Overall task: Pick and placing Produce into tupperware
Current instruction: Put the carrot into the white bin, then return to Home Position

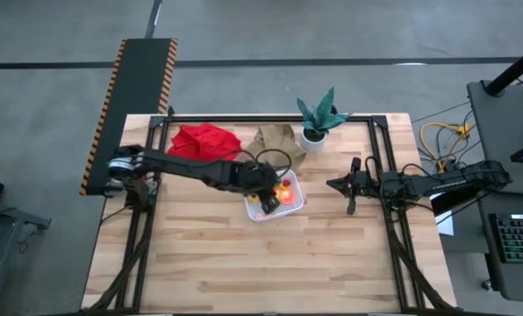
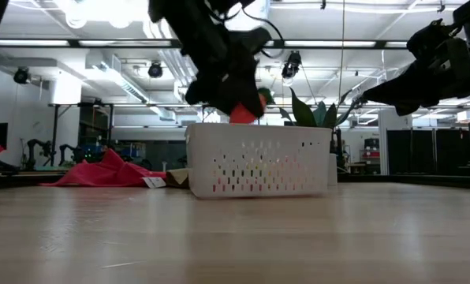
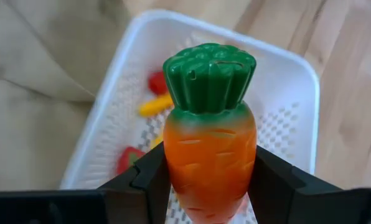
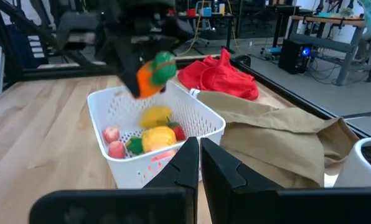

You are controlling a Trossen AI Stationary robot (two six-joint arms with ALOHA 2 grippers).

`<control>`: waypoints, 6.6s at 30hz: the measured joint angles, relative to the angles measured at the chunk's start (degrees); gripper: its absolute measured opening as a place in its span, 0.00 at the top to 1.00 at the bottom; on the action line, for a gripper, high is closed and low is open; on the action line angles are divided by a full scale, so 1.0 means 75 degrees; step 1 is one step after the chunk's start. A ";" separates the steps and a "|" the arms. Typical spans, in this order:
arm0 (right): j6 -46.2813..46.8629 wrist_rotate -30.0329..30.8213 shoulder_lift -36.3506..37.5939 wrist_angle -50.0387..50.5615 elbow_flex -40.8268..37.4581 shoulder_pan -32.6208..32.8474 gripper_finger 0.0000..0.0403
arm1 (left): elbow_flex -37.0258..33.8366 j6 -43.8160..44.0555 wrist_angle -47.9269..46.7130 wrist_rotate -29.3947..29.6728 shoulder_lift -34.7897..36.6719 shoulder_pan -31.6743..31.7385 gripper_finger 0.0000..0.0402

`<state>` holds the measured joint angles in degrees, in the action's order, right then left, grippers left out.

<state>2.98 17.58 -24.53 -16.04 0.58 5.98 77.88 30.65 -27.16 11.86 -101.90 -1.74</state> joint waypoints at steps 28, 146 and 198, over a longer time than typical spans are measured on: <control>-0.0102 0.0003 0.0003 -0.0838 0.0000 0.0000 0.98 | 0.0050 -0.4697 0.4207 -0.1508 -0.0395 0.0030 0.47; -0.0948 -0.0725 0.3273 0.2470 0.0239 -0.0215 0.98 | -1.0089 -0.4533 0.3295 0.0449 1.3325 -0.0629 1.00; -0.0997 -0.0944 0.3246 0.2332 0.0192 -0.0221 0.98 | -1.0135 -0.4339 0.3416 -0.1003 1.3294 -0.0629 1.00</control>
<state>-4.49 10.51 -0.19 1.45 2.02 4.32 1.87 -1.89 -1.54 4.34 -2.20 -6.46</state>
